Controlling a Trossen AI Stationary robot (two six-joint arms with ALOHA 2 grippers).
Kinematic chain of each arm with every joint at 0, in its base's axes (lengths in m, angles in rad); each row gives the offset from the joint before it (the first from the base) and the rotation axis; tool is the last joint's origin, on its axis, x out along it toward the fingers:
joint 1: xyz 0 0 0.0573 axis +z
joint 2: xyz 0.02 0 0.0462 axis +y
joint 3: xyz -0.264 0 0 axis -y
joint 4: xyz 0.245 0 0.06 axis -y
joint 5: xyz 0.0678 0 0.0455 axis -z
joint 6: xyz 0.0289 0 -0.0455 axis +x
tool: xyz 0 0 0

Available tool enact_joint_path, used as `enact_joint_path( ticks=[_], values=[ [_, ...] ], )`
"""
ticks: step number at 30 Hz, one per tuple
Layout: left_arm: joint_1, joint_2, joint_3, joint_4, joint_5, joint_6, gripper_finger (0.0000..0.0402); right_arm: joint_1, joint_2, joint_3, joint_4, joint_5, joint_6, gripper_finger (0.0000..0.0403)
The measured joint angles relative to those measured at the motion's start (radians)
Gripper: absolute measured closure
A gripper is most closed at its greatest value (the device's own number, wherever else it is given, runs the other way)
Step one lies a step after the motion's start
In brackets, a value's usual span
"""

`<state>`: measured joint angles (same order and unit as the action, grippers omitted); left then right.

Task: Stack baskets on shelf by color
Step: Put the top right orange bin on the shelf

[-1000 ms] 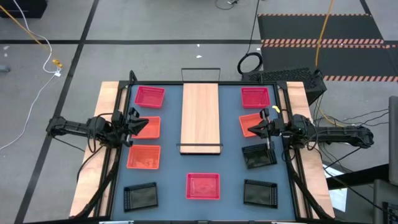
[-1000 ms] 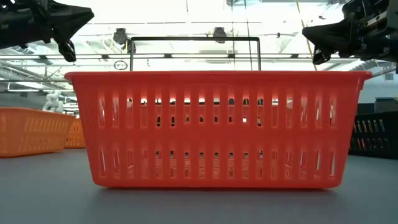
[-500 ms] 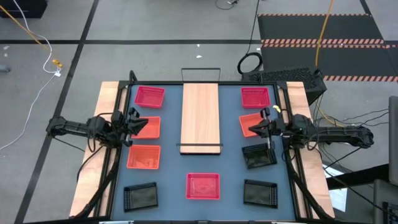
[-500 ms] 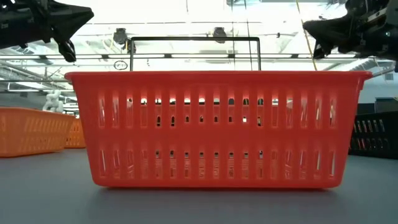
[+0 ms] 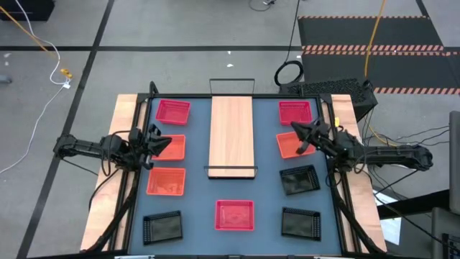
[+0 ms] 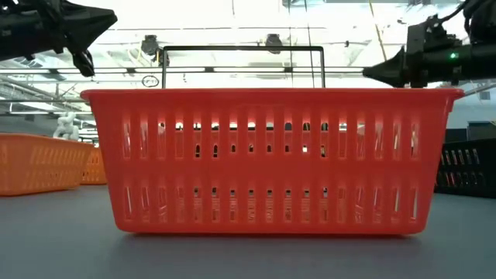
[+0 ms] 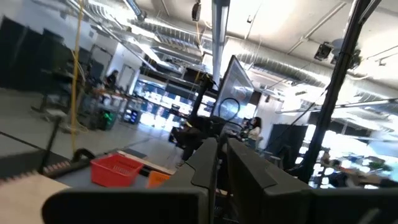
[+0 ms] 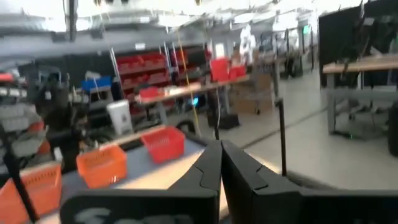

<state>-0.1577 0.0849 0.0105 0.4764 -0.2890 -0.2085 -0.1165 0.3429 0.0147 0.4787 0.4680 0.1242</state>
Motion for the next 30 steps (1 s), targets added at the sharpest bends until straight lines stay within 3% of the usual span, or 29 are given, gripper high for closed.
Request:
enact_joint_path(
  ticks=[10, 12, 18, 26, 30],
  values=[
    [0.0, 0.0, 0.0, 0.07, -0.001, 0.047, 0.0364, 0.0, 0.01, 0.0, -0.021, -0.006, 0.043, 0.0399],
    [0.002, 0.0, 0.0, 0.086, -0.033, 0.108, 0.0364, 0.0, 0.01, 0.0, -0.048, -0.066, 0.041, 0.0399],
    [0.036, 0.0, 0.0, 0.122, -0.297, 0.27, 0.0364, 0.0, 0.011, 0.001, -0.127, -0.269, 0.057, 0.0399],
    [0.095, 0.095, 0.0, 0.072, -0.314, 0.217, 0.0364, 0.001, 0.01, 0.018, -0.005, -0.327, 0.1, 0.0395],
    [0.126, 0.164, 0.0, 0.104, -0.314, 0.165, 0.0364, 0.013, 0.015, 0.06, -0.02, -0.414, 0.103, 0.0377]
  ],
)
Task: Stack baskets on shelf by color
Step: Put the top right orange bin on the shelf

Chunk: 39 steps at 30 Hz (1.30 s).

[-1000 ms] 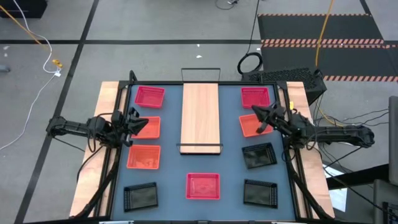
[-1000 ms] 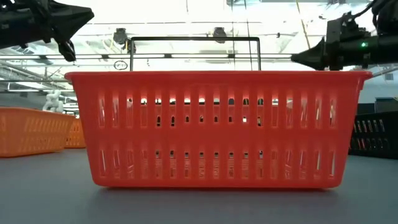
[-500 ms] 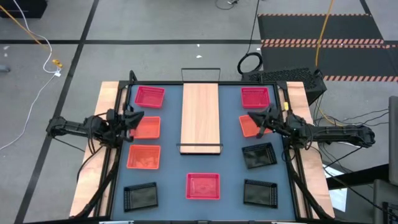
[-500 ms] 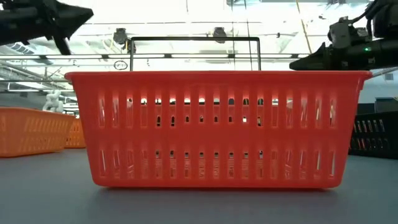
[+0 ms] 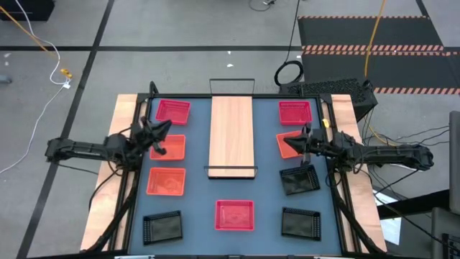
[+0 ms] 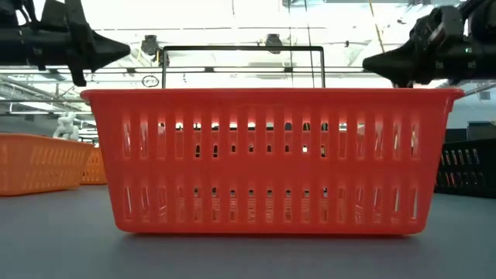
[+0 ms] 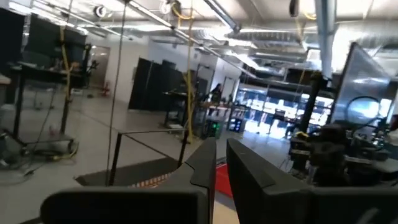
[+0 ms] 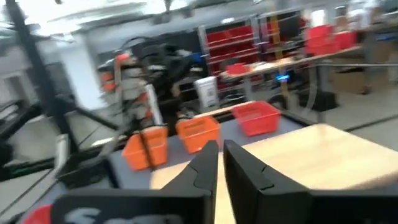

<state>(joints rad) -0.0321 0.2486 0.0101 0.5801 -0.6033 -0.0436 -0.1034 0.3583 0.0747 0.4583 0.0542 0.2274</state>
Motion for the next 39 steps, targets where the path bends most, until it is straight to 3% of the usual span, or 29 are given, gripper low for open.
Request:
enact_joint_path(
  ticks=[6, 9, 12, 18, 23, 28, 32, 39],
  values=[
    [0.018, 0.095, 0.0, 0.008, 0.001, -0.049, 0.0364, 0.027, 0.046, 0.077, 0.009, 0.005, -0.027, 0.0331],
    [0.029, 0.147, 0.0, 0.034, 0.0, -0.066, 0.0364, 0.027, 0.092, 0.127, -0.027, 0.094, -0.027, 0.0309],
    [0.032, 0.202, 0.0, 0.073, 0.014, -0.108, 0.0364, 0.025, 0.15, 0.216, -0.165, 0.187, -0.052, 0.0289],
    [0.026, 0.292, 0.001, 0.141, 0.162, -0.15, 0.0364, 0.003, 0.306, 0.436, -0.46, 0.336, -0.109, 0.0267],
    [-0.038, 0.349, 0.039, 0.147, 0.166, -0.129, 0.0364, 0.0, 0.43, 0.578, -0.662, 0.303, -0.114, 0.0266],
    [-0.133, 0.444, 0.09, 0.141, 0.16, -0.079, 0.0364, -0.001, 0.522, 0.653, -0.795, 0.237, -0.22, 0.0265],
    [-0.202, 0.545, 0.148, 0.14, 0.093, -0.054, 0.0364, -0.006, 0.57, 0.697, -0.901, 0.257, -0.225, 0.0265],
    [-0.259, 0.707, 0.284, 0.087, -0.032, 0.02, 0.0364, -0.021, 0.618, 0.819, -1.257, 0.257, -0.165, 0.0265]
  ],
)
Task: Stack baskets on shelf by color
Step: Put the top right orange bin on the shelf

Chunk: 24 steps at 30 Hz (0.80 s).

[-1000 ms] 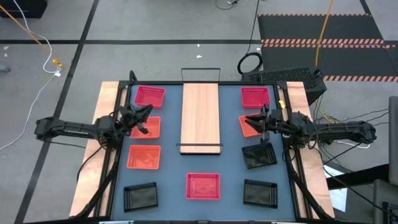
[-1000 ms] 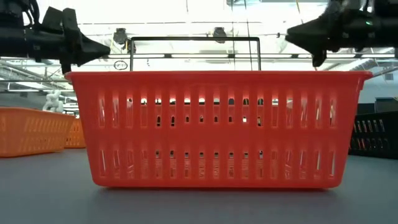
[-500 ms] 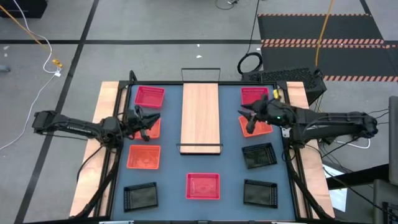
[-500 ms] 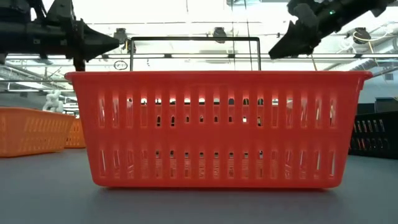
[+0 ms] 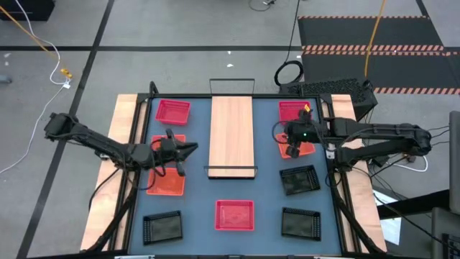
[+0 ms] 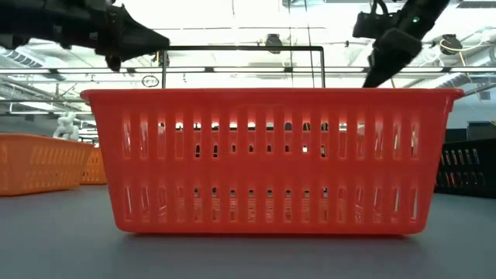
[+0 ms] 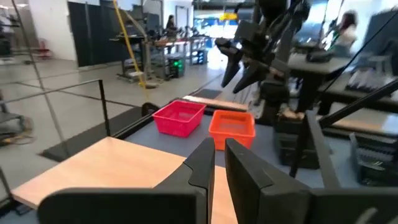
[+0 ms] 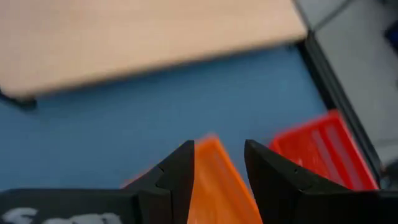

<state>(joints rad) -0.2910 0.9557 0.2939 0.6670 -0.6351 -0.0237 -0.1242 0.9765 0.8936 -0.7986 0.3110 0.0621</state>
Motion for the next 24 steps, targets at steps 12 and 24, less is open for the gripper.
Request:
enact_joint_path(
  ticks=[12, 24],
  values=[
    [0.044, 0.113, 0.138, -0.144, -0.085, 0.13, 0.0364, 0.002, 0.063, 0.025, -0.464, -0.189, 0.024, 0.0266],
    [0.273, 0.113, 0.138, -0.21, -0.088, 0.076, 0.0364, -0.044, 0.065, -0.082, -0.422, 0.121, 0.361, 0.0266]
  ],
)
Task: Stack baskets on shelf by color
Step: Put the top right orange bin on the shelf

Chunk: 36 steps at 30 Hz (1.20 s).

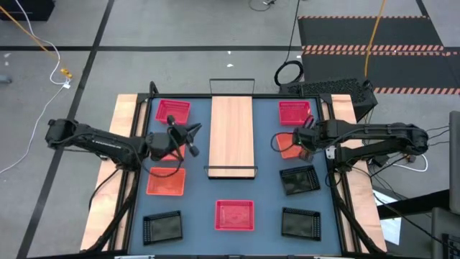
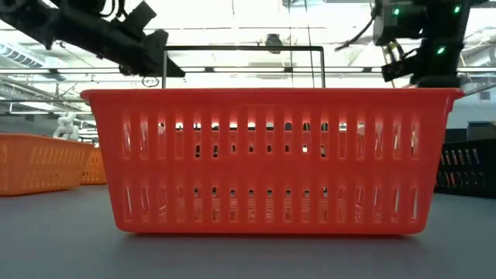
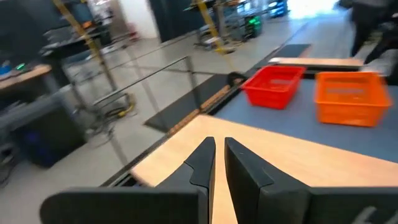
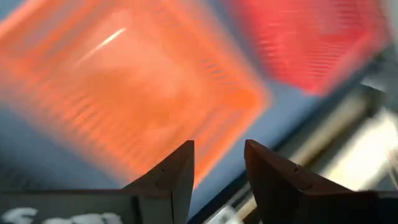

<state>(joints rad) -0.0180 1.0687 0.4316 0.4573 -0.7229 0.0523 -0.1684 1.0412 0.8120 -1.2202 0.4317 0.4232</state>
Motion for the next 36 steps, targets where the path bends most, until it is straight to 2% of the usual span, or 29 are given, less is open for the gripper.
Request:
enact_joint_path(
  ticks=[1, 3, 9, 18, 23, 31, 36],
  values=[
    [0.02, 0.0, 0.0, 0.0, 0.0, -0.016, 0.0364, -0.013, 0.0, -0.007, 0.005, 0.054, 0.066, 0.0266],
    [0.049, 0.0, 0.0, -0.008, 0.0, -0.051, 0.0364, -0.042, 0.0, -0.02, 0.0, 0.088, 0.144, 0.0266],
    [0.092, 0.0, 0.0, -0.015, 0.001, -0.062, 0.0364, -0.135, 0.0, -0.062, 0.012, -0.035, 0.216, 0.0266],
    [0.097, 0.0, 0.0, -0.009, 0.004, -0.06, 0.0364, -0.216, 0.0, -0.154, 0.062, -0.118, 0.288, 0.0266],
    [0.097, 0.0, 0.0, 0.012, 0.003, -0.038, 0.0364, -0.231, -0.001, -0.151, 0.072, -0.122, 0.285, 0.0266],
    [0.098, 0.0, 0.0, 0.031, 0.003, -0.023, 0.0364, -0.238, -0.005, -0.068, 0.088, -0.125, 0.159, 0.0266],
    [0.098, 0.0, 0.0, 0.04, 0.003, -0.027, 0.0364, -0.238, -0.004, -0.048, 0.088, -0.173, 0.162, 0.0266]
  ],
)
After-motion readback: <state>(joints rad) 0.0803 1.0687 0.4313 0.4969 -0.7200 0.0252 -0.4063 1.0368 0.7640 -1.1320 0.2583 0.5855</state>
